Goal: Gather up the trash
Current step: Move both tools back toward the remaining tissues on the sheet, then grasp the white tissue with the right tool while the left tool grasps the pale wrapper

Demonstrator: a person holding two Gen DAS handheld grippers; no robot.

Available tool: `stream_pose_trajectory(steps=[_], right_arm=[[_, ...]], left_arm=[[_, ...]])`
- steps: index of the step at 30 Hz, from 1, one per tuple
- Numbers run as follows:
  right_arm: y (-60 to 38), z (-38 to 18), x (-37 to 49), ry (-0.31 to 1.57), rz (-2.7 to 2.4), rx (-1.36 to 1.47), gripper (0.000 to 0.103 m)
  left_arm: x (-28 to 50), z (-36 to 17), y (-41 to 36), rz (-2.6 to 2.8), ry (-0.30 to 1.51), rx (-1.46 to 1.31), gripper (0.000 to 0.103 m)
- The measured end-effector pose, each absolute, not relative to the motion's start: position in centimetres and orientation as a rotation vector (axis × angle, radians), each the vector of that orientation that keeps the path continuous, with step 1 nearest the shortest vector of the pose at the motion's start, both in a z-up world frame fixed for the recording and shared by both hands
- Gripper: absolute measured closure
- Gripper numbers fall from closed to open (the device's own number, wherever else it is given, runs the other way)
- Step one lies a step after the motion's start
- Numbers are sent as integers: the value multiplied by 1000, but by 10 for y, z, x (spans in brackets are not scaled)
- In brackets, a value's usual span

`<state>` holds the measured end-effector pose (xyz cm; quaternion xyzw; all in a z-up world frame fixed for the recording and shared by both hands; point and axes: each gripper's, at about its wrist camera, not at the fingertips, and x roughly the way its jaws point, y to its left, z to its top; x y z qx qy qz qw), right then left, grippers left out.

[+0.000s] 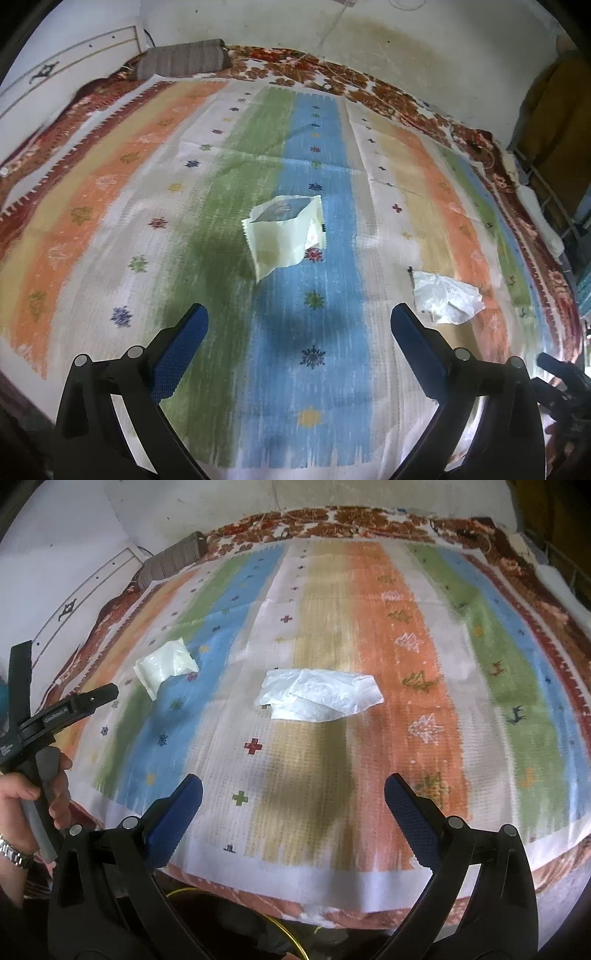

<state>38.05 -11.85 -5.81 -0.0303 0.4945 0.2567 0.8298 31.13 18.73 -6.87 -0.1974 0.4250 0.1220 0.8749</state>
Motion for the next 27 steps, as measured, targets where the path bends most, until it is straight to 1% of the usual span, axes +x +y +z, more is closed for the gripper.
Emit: stream_pose_trajectory(steps=[9,19,25,27], right_arm=[[-113,-77,412,1012,523,-64,10],[-115,-107,461,1049,463,-15,11],[-109,-124,487,1080,461,2,20],[-107,-129,494,1090,460,0,26]], left_arm=[[330,-83,210,260,894,-441,7],[353,-98,227,257,925,-468,7],[374,-108,233,255,926,-471,7],[380,-110,237,251,918,-489,10]])
